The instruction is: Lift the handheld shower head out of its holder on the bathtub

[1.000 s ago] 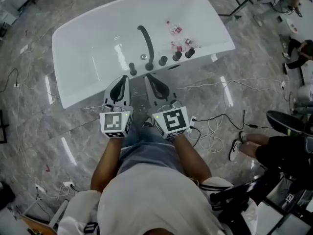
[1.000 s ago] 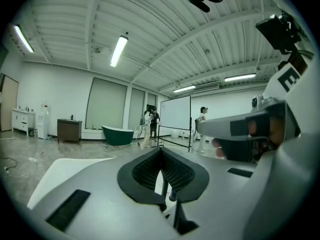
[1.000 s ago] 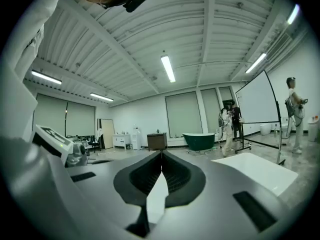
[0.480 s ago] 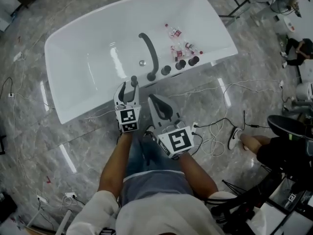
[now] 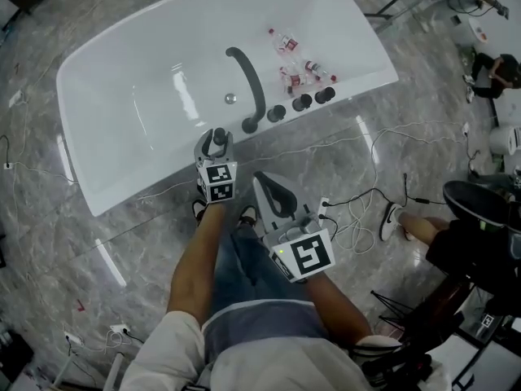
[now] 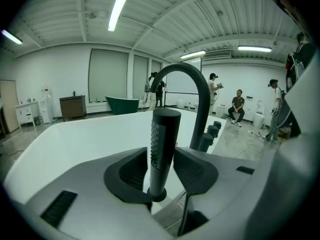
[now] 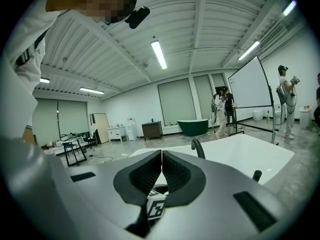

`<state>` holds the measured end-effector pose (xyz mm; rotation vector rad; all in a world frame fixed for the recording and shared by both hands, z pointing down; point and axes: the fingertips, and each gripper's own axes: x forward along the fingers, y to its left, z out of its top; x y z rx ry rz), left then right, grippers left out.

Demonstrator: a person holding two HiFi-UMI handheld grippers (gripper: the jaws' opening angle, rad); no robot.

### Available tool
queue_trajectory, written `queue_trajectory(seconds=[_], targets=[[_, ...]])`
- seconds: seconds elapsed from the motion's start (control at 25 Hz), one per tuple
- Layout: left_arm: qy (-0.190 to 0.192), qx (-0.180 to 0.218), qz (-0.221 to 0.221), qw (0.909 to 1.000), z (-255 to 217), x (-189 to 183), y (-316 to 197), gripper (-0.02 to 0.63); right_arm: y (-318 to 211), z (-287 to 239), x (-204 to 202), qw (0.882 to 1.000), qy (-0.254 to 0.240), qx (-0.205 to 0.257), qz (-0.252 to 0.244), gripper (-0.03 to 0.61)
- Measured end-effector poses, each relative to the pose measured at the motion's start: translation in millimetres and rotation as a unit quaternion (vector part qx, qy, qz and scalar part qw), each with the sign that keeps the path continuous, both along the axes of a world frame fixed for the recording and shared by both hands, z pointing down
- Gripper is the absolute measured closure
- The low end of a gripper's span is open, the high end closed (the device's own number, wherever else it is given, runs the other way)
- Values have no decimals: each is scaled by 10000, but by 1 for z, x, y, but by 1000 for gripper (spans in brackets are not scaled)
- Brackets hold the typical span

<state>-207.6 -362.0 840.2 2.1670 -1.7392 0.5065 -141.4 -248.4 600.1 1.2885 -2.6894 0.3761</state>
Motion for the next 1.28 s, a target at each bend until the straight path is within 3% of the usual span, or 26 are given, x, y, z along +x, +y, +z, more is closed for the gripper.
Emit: queue_trajectory(seconds=[0.04, 0.32, 0.52, 0.72, 0.88, 1.08, 1.28], targets=[[-20, 9, 22, 10000, 1, 2, -2, 465, -1, 2, 4, 10000, 4, -7, 40, 560], [99, -40, -223, 9997, -29, 18, 13, 466, -1, -22, 39, 9998, -5, 42, 190, 560], [240, 520, -203, 9982, -103, 23, 26, 466, 0, -52, 49, 9995, 73, 170, 256, 560], [290, 1345, 55, 9905, -221, 36, 68, 466, 23, -110, 55, 9983, -136, 479, 308, 560], [359, 1946, 221, 9800, -353, 53, 115, 466, 50, -174, 69, 9982, 124, 509, 291, 560], [364, 2113, 197, 9765, -493, 73, 204, 466, 113, -269, 93, 9967, -29, 772, 256, 560], [367, 2631, 344, 9635, -598, 101, 287, 466, 177, -352, 111, 9917, -429, 1210, 68, 560]])
